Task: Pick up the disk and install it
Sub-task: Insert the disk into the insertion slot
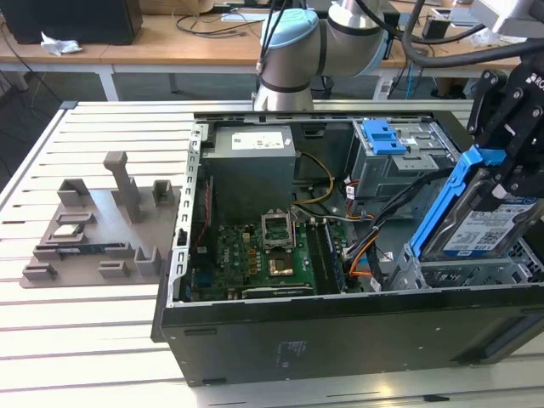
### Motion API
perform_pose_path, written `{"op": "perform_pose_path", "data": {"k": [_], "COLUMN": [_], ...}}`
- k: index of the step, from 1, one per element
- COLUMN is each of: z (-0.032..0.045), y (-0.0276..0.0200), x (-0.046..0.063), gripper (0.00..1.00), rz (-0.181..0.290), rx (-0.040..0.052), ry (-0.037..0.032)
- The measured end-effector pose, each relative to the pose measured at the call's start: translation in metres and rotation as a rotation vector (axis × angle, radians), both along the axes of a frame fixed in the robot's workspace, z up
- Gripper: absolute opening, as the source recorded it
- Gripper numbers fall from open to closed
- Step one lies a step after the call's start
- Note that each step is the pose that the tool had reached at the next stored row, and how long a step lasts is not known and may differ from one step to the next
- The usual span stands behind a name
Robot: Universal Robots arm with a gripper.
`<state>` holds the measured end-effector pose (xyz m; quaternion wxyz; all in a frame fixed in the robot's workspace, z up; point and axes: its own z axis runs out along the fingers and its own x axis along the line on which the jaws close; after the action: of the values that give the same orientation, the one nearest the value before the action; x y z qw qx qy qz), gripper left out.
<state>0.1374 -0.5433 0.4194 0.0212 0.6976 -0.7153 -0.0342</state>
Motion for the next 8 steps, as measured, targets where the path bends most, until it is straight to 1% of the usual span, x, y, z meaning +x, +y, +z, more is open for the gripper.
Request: {"op": "perform_pose_path", "data": {"k": [1,4,8], "z": [-0.0022,-0.0141,-0.0232], "y": [0.0000,0.0000,0.0000], "x": [0.000,0.000,0.000], "gripper": [0.37,0.37,0.37], "rz": [0.000,0.000,0.000], "rx": [-0.0002,-0.0001,-0.0003], "ry": [0.0000,0.0000,0.0000]}}
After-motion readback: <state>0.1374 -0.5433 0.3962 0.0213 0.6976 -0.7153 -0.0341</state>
